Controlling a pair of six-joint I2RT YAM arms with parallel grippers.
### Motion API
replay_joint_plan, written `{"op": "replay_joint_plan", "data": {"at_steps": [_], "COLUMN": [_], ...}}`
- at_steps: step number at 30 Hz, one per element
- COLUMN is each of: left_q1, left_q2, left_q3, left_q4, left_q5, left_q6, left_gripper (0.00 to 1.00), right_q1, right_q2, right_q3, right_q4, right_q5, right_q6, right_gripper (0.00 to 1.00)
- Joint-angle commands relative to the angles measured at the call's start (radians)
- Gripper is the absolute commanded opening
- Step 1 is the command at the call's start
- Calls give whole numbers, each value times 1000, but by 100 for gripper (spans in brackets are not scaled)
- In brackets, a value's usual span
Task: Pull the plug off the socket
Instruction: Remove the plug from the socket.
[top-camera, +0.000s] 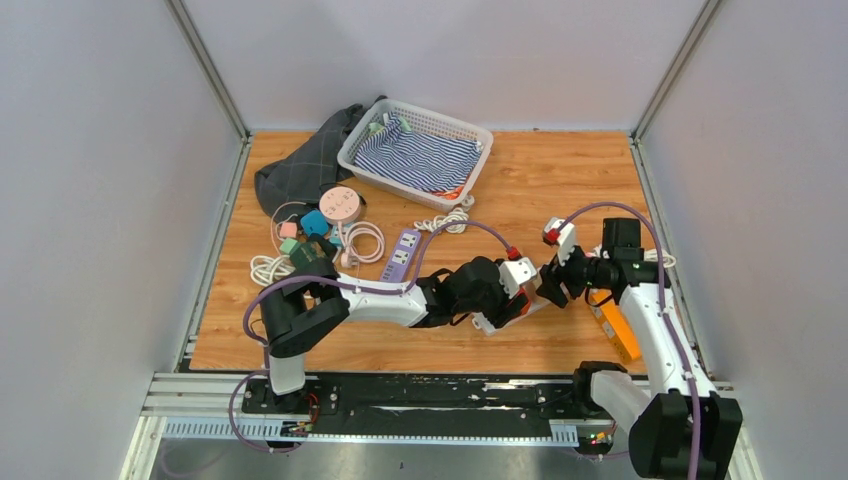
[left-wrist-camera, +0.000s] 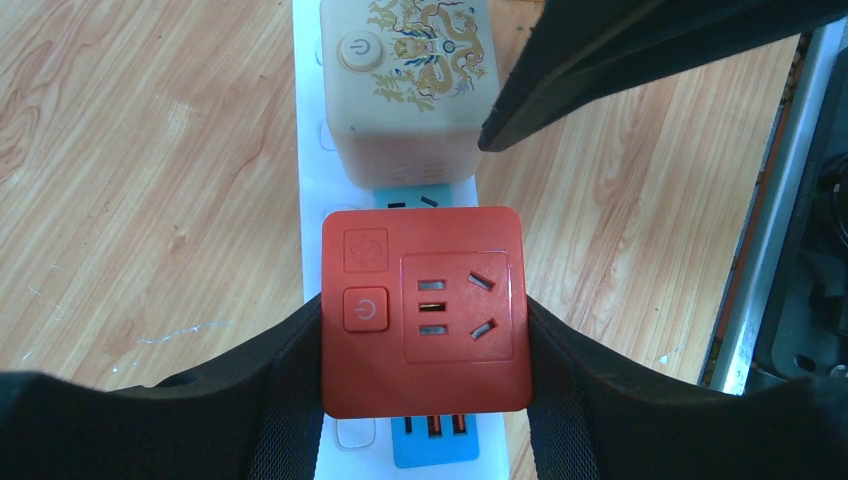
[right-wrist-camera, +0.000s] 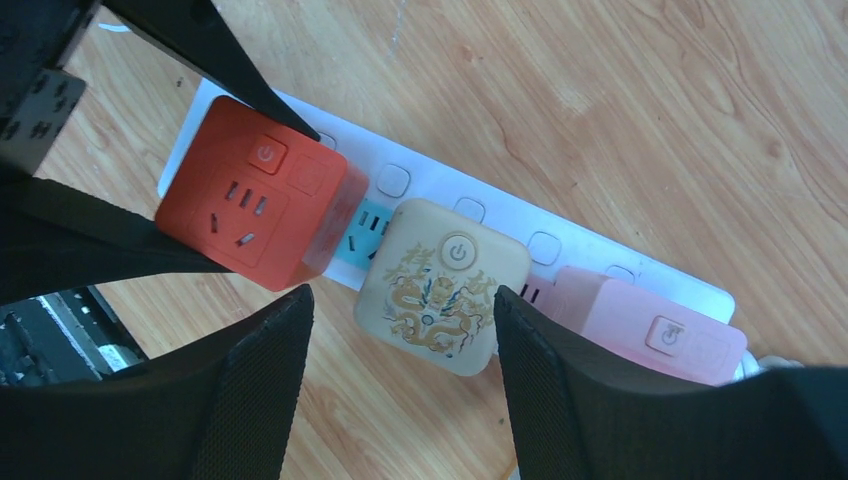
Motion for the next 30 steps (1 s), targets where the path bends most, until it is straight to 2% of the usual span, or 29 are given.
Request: {"op": "replay_joint_plan", "data": {"at_steps": [1, 7, 16, 26, 28, 30], "left_q1": [-9, -11, -26, -58, -58, -51], "left_q2": [26, 25, 20, -10, -4, 12], "left_q3": [-38, -42, -49, -58, -55, -40], "left_q4": [-49, -43, -26, -27, -27, -27], "left_q5": [92, 105, 120, -46, -35, 59], "left_q6": [3, 9, 25, 21, -32, -85], "left_gripper": [0, 0, 0, 0, 0, 0], "right_q1": [22, 27, 42, 51, 50, 50], "right_q2": [-2, -9, 18, 80, 76, 79], "right_q3": [6, -18, -47, -42, -45, -47], "right_q4": [39, 82, 73, 43, 41, 41], "right_q5": [70, 95, 106, 127, 128, 130], "right_q6": [47, 79, 58, 41, 41, 39], "right_gripper": [66, 61, 59, 56, 56, 56]}}
